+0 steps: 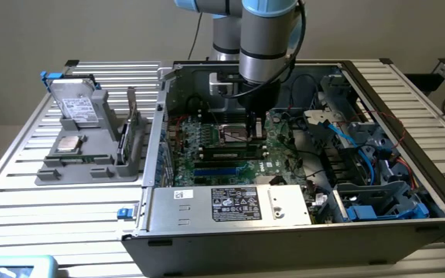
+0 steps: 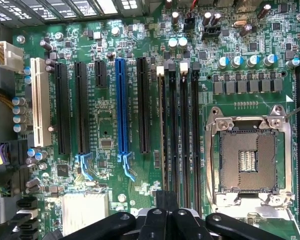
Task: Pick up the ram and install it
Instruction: 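Press down the ram until it locks into place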
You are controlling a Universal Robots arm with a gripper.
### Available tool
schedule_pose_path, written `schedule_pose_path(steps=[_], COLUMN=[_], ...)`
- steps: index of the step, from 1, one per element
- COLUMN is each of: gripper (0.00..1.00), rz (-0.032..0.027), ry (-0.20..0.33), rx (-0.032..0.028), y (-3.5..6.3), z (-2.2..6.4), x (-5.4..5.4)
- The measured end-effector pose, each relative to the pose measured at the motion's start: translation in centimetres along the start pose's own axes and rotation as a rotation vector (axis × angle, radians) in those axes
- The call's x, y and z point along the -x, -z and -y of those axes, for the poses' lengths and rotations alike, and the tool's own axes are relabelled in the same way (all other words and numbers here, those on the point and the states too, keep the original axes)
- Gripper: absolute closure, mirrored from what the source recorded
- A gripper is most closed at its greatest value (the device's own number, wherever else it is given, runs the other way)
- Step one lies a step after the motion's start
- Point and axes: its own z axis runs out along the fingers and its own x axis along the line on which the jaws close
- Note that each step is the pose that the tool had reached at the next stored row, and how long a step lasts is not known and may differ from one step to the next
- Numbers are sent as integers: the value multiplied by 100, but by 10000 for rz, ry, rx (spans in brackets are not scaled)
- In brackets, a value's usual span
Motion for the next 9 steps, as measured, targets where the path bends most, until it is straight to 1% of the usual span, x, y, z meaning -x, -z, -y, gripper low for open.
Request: schedule_pose_path(steps=[2, 3, 5, 7, 9], gripper=[89, 89, 89, 89, 89], rz=[0, 18, 7, 7, 6], ry=[-1, -5, -3, -1, -1], rx=[1, 1, -1, -1, -1], y=[0, 20, 105, 157, 176], z=[-1, -6, -25, -67, -132], x=[0, 0, -11, -20, -26])
